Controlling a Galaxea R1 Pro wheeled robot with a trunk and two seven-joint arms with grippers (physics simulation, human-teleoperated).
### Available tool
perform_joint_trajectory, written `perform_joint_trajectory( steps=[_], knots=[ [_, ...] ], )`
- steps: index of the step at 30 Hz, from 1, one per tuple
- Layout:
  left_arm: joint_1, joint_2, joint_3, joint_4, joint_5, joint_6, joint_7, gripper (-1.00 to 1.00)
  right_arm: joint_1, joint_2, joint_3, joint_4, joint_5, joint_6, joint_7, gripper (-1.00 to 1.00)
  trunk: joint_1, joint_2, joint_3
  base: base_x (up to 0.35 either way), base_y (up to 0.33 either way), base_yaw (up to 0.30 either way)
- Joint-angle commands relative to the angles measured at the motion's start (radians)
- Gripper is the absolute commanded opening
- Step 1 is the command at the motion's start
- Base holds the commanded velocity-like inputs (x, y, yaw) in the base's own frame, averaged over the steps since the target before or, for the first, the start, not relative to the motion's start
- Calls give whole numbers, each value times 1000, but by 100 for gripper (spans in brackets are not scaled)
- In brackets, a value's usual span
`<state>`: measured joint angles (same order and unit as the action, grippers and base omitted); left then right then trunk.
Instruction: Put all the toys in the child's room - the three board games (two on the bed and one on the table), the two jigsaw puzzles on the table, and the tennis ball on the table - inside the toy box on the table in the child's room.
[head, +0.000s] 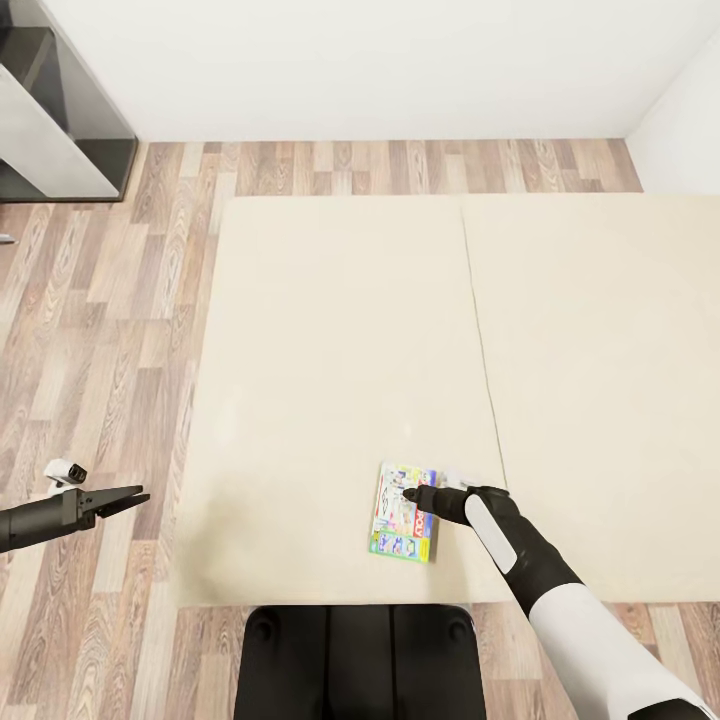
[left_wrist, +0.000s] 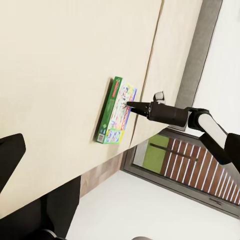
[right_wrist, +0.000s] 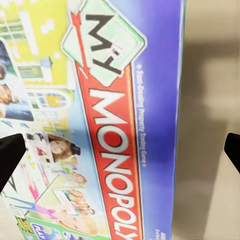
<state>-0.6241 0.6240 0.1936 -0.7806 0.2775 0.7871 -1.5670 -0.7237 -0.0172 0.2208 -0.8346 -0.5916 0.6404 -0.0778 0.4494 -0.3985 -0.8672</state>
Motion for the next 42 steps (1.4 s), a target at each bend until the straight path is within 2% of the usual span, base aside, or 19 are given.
perform_joint_trajectory(
  steps=[1,42],
  knots=[
    [0,0,0,0,0,11,-4,100,0,-1,4,-1,-10,2,-8,100,1,-2,-1,0,0,0],
    [0,0,0,0,0,11,-4,100,0,-2,5,-1,-10,2,-7,100,1,-2,5,0,16,0]
  ],
)
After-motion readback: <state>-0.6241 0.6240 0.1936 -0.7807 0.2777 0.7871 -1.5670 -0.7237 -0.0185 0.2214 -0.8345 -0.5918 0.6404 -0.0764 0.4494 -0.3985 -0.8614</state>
